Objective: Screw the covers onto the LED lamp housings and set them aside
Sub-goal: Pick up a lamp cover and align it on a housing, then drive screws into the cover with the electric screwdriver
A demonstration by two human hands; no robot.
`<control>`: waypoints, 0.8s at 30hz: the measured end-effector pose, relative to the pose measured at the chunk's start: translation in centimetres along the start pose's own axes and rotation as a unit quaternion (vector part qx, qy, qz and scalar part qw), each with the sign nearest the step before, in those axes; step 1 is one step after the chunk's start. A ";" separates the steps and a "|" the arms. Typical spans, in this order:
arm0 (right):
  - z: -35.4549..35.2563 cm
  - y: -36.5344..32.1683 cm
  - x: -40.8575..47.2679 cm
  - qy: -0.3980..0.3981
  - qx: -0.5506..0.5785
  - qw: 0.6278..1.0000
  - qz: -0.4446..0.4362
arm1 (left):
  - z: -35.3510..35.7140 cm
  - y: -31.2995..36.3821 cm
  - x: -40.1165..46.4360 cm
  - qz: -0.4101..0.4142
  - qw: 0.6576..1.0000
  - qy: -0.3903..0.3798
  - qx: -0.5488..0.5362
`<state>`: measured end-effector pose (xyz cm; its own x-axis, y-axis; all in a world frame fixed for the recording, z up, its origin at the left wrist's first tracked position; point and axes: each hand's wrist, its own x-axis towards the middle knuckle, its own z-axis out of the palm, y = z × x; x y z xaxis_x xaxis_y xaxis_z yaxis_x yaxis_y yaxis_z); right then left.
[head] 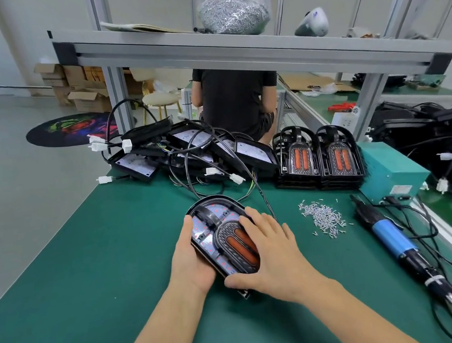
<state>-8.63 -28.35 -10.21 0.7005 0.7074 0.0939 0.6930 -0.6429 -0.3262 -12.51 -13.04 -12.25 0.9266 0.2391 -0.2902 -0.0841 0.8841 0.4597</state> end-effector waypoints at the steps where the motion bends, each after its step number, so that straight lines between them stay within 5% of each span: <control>1: 0.1 0.0 0.0 -0.003 -0.004 1.000 -0.001 | 0.1 0.0 0.0 0.006 1.000 0.010 -0.005; 3: -0.1 0.1 0.2 -0.006 -0.010 1.000 -0.002 | 0.2 -0.3 0.1 0.046 0.997 0.061 0.032; 5: -0.6 0.4 0.9 -0.024 -0.027 0.999 -0.005 | 0.2 -0.4 0.1 0.140 0.959 0.151 0.194; 9: -1.2 1.0 1.6 -0.068 -0.065 0.995 -0.025 | -1.3 -0.4 0.1 0.272 0.730 0.203 0.593; 11: -0.9 1.1 1.6 -0.069 -0.067 0.995 -0.032 | -1.6 -0.2 0.1 0.260 0.670 0.201 0.666; 15: -0.9 1.3 1.3 -0.064 -0.045 0.996 -0.039 | -1.1 0.1 -0.3 0.242 0.656 0.200 0.686; 18: -2.0 2.6 0.1 0.018 0.042 0.998 -0.031 | -0.5 0.7 -0.7 0.253 0.640 0.191 0.700; 22: -5.2 7.9 -2.1 0.175 0.088 0.976 0.098 | 2.2 0.7 -1.0 0.343 0.596 0.136 0.713; 24: -6.4 11.4 -3.4 0.192 0.046 0.960 0.197 | 4.5 -0.3 -0.7 0.377 0.586 0.067 0.714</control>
<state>-2.04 -39.93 -8.20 0.9286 0.2424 0.2810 0.3556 -0.7975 -0.4874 -11.46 -15.31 -8.38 0.7776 0.4602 0.4284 0.0295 -0.7074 0.7062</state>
